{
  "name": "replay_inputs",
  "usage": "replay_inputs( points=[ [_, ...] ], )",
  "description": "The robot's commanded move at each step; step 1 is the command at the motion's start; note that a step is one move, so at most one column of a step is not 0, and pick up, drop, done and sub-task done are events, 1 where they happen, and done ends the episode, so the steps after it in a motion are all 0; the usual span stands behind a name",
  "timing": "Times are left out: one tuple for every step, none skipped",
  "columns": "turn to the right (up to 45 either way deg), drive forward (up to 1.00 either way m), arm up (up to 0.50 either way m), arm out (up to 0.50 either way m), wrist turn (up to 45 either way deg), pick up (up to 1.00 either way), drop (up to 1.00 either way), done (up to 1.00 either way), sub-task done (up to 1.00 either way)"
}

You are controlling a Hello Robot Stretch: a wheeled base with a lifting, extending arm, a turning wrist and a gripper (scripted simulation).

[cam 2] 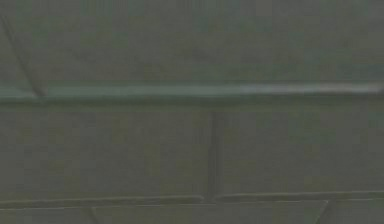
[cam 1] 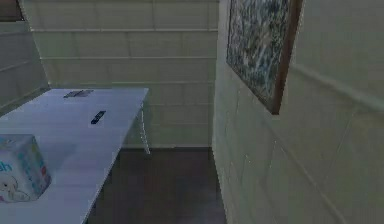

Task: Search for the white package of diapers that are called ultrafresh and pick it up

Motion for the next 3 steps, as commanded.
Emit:
replay_inputs(
  points=[
    [-45.0,0.00,0.00,0.00,0.0,0.00,0.00,0.00,0.00],
    [-45.0,0.00,0.00,0.00,0.0,0.00,0.00,0.00,0.00],
    [-45.0,0.00,0.00,0.00,0.0,0.00,0.00,0.00,0.00]
  ],
)
